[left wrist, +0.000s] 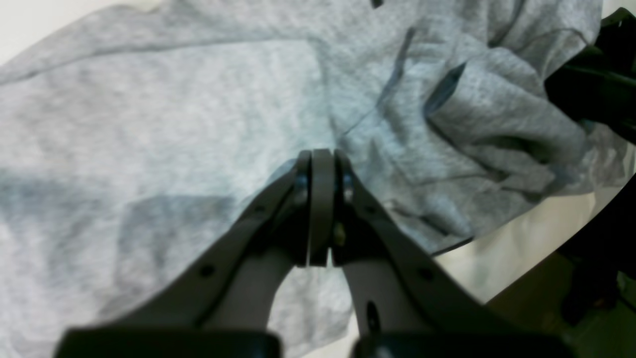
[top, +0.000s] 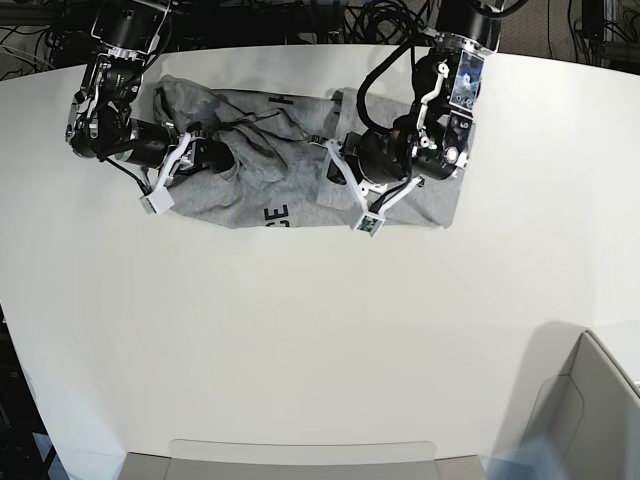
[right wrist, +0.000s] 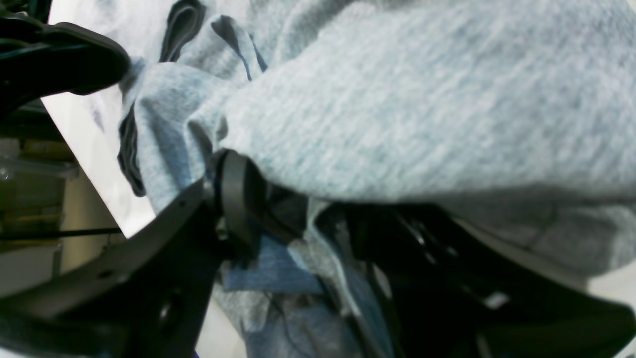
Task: Fold the T-shirt properly
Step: 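Release with the right gripper and grasp the opposite shirt end, then fold the shirt end with the right gripper over toward the left gripper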
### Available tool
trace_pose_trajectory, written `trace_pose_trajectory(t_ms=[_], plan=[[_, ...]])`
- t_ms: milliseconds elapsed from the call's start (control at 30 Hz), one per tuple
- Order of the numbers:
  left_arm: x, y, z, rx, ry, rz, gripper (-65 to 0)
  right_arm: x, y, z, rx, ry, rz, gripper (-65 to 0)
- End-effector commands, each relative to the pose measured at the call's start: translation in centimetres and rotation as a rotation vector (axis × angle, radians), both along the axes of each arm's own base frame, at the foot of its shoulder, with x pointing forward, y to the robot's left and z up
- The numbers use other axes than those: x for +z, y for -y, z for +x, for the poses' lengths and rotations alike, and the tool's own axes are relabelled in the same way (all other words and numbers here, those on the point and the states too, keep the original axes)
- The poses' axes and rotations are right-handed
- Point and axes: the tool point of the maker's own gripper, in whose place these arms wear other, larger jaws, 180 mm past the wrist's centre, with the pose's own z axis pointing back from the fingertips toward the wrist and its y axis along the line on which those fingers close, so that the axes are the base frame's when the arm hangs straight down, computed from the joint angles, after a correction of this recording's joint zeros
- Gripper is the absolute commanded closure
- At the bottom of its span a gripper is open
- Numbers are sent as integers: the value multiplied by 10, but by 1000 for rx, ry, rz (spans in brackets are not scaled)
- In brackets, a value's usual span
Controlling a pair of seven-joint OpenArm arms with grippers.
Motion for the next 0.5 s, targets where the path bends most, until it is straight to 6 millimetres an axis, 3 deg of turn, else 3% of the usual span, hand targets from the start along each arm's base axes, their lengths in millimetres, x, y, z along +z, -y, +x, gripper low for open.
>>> trace_pose_trajectory(t_ms=[0, 67, 133, 233, 367, 467], plan=[[8, 3, 6, 1, 33, -18, 0, -19, 3, -22, 89, -85, -97, -266], [8, 3, 6, 1, 33, -18, 0, -22, -4, -27, 121, -96, -95, -237], [8, 3, 6, 1, 33, -18, 0, -23, -9, -30, 143, -101, -97, -169], [8, 2, 6, 0, 33, -15, 0, -26, -11, -32, 163, -109, -112, -5], [5, -4, 5, -2, 29, 3, 0, -22, -8, -23, 165, -88, -138, 0], [6, -4, 5, -3, 26, 5, 0, -15, 11, -9, 108, -63, -153, 0]])
